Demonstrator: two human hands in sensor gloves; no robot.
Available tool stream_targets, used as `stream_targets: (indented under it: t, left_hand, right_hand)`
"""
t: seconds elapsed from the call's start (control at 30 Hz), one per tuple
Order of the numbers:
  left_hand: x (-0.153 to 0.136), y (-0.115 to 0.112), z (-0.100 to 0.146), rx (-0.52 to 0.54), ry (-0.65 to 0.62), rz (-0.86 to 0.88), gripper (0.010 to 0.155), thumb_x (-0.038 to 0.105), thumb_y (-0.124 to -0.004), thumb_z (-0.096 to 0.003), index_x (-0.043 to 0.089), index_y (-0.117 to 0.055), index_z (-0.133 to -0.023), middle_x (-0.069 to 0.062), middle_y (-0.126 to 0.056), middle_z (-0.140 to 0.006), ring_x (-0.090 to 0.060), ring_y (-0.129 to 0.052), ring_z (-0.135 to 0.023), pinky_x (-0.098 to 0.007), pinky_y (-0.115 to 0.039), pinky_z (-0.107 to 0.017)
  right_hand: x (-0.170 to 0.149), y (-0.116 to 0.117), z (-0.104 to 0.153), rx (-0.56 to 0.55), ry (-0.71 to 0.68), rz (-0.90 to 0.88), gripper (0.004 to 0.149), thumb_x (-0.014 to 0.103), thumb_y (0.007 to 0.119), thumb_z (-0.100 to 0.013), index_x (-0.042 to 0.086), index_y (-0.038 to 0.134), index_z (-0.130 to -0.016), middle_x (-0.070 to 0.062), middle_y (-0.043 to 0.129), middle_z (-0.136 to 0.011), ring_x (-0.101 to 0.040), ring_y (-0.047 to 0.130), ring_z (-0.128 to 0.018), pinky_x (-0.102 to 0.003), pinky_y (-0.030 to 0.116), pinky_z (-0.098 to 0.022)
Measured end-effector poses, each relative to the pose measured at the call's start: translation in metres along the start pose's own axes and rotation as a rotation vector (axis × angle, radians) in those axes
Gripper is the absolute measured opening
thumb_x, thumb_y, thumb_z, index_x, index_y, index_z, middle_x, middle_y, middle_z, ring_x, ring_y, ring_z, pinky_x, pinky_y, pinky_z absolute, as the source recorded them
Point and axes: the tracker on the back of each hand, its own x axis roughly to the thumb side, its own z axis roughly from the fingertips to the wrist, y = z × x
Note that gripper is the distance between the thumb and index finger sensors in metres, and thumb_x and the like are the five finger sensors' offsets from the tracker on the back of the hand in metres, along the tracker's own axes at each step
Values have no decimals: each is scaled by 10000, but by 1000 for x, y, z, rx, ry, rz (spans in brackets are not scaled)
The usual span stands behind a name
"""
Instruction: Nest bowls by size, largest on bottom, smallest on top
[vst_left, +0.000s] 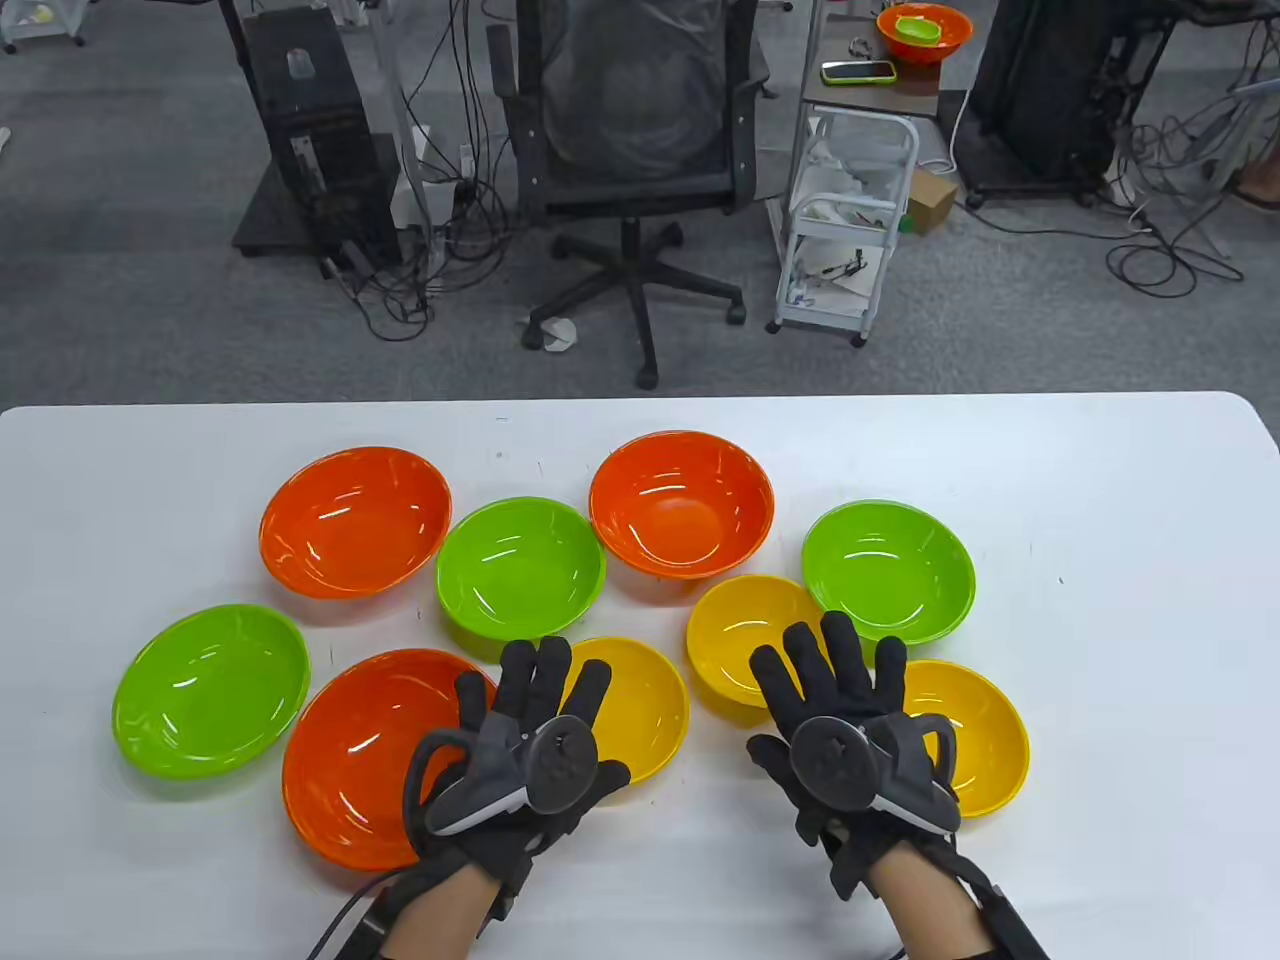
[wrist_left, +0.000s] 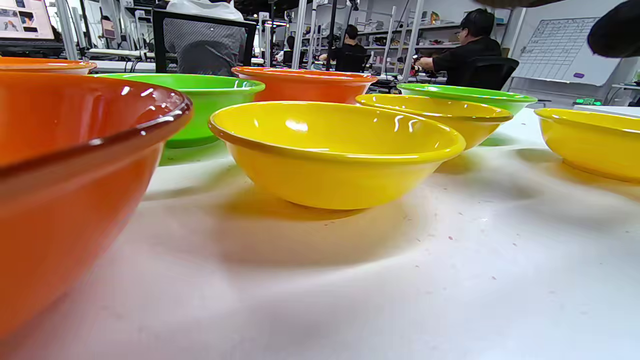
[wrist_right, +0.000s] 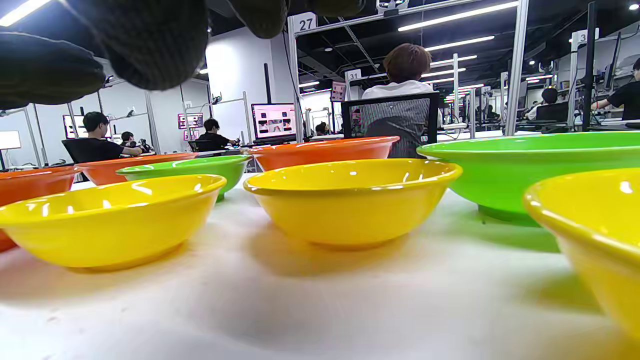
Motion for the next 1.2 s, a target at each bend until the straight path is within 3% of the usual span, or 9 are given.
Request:
stream_targets:
  t: [0.33,0.67,0.93,1.2]
  left_hand:
    - [-5,3,1,18,14,13,872,667,-556,-491,284,-160,-1167,-179,-65,-1217,-507,-124,-1128,-782,-212,-716]
    - [-33,17,6,79,93,66,864,663,-572,-494,285,-192,-1172,-179,-107,-1226,-503,-158,-1135,-779,-228,-718]
    - [-88,20,10,35,270,80,853,655,-581,-501,288,-206,-1173,-182,-122,-1228,-503,-171,-1137,-778,-238,-722]
    - [-153,23,35,-29,451,135,823,620,-603,-518,287,-230,-1172,-181,-146,-1229,-499,-210,-1137,-776,-251,-726]
  right_hand:
    - [0,-1,0,13,7,1,752,459,766,-481,215,425,-1105,-151,304,-1175,-459,71,-1051,-736,57,-638]
    - [-6,-6,0,-3,29,-29,749,456,767,-482,210,431,-1105,-152,313,-1173,-464,77,-1053,-737,61,-640]
    - [-17,-8,0,2,71,-62,744,450,767,-483,204,440,-1104,-163,335,-1170,-465,78,-1053,-734,58,-644]
    - [-27,-1,-2,31,120,-76,738,444,768,-485,204,443,-1102,-164,340,-1169,-464,80,-1054,-733,52,-644]
